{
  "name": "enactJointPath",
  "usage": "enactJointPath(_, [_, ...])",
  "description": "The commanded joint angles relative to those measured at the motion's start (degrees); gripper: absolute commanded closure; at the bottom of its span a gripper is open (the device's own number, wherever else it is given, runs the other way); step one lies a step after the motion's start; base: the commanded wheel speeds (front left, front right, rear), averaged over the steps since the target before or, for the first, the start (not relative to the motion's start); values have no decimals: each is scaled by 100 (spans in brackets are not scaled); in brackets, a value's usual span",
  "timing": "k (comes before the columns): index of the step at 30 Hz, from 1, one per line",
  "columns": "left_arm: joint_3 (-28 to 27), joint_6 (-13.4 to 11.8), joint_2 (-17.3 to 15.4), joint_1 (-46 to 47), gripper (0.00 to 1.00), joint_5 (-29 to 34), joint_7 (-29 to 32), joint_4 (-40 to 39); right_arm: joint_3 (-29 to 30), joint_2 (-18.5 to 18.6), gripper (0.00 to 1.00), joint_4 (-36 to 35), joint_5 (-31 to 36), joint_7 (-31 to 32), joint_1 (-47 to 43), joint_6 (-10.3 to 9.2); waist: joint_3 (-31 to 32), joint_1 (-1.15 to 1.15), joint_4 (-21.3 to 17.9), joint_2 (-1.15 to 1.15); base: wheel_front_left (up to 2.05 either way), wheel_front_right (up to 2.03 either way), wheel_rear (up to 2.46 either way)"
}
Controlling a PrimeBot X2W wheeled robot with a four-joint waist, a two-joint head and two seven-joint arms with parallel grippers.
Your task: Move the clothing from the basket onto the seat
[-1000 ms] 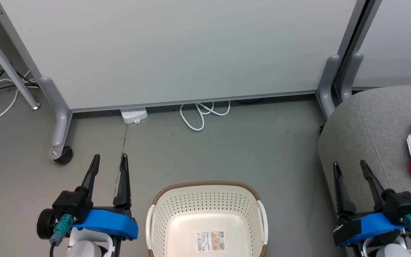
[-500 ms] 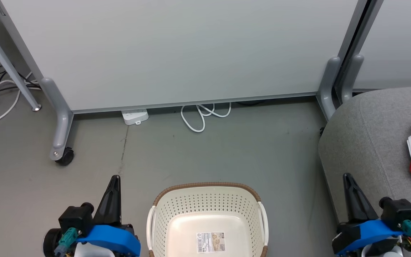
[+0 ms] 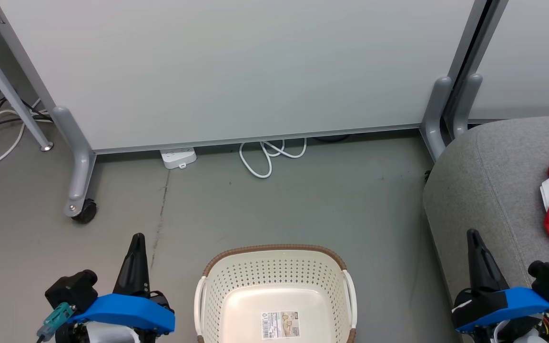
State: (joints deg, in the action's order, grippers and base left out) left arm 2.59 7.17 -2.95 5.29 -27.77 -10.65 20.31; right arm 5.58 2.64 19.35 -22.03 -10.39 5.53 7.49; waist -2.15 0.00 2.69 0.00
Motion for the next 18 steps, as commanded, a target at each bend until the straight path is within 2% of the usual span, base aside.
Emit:
enactJointPath(1, [-50, 9, -24, 129, 100, -243, 49, -116, -2, 23, 100, -121, -277, 50, 58, 0, 3, 0, -4, 0, 0, 0, 0])
enactJointPath(18, [-231, 17, -39, 132, 100, -1729, 421, -245, 16, 26, 100, -234, -1874, 435, 60, 0, 33, 0, -46, 0, 0, 0, 0])
